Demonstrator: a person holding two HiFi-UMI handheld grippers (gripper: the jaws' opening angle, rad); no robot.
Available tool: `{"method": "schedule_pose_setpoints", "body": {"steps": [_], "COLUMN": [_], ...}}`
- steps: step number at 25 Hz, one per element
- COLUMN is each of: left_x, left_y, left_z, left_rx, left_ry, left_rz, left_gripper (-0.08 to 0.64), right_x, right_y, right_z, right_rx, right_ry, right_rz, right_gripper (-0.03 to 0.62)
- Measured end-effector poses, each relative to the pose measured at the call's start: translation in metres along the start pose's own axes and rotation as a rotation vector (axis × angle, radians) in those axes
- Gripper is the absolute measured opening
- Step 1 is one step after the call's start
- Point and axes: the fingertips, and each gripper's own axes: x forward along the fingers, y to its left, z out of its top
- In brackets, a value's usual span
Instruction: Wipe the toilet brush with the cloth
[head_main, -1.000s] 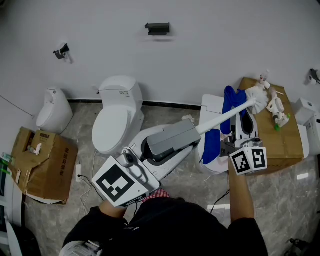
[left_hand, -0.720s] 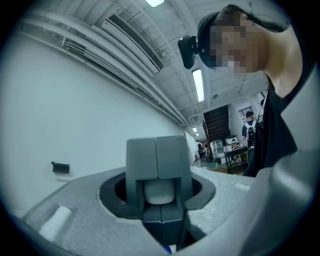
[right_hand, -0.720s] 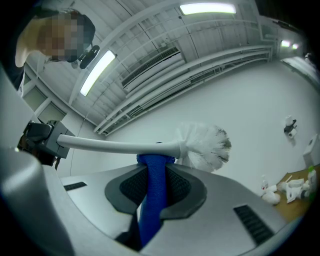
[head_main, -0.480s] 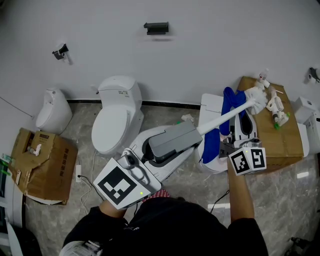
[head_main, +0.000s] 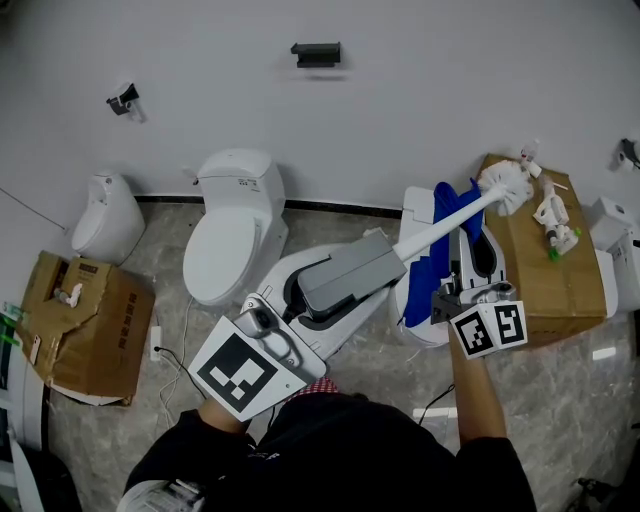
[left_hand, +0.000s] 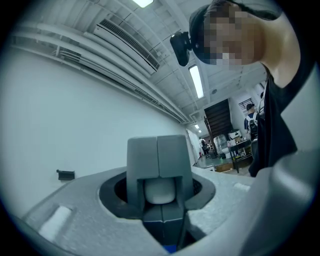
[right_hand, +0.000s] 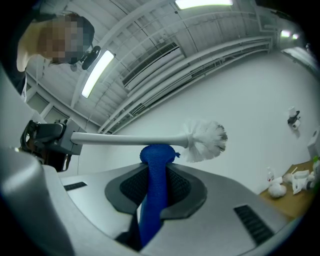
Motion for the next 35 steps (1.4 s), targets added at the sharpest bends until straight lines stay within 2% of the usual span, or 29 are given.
{"method": "schedule_pose_setpoints", "body": {"steps": [9, 15, 25, 35], "left_x": [-0.005, -0.005, -0.006, -0.005], "left_y": [0.014, 0.028, 0.033, 0.034], "left_z": [0.006, 0.002, -0.003, -0.013], "left_rx": [-0.019, 0.008, 0.021, 0.046], "left_ry": [-0.027, -0.01, -0.008, 0.035], "left_rz": [0.023, 0.082, 0.123, 0.118], "left_gripper": [0.175, 0.175, 0.175, 0.175], "right_x": [0.001, -0.002, -0.007, 0.009], "right_y": [0.024, 0.039, 0.063, 0.1], "right_z": [0.018, 0.028, 0.063, 0.092], "right_rx": [0.004, -0.001, -0.007, -0.005], "right_ry": [-0.039, -0.059, -0.137, -0.164], "right_rz": [0.045, 0.089, 0.17, 0.285], "right_gripper": [0.067, 0.067, 0.067, 0.067]}}
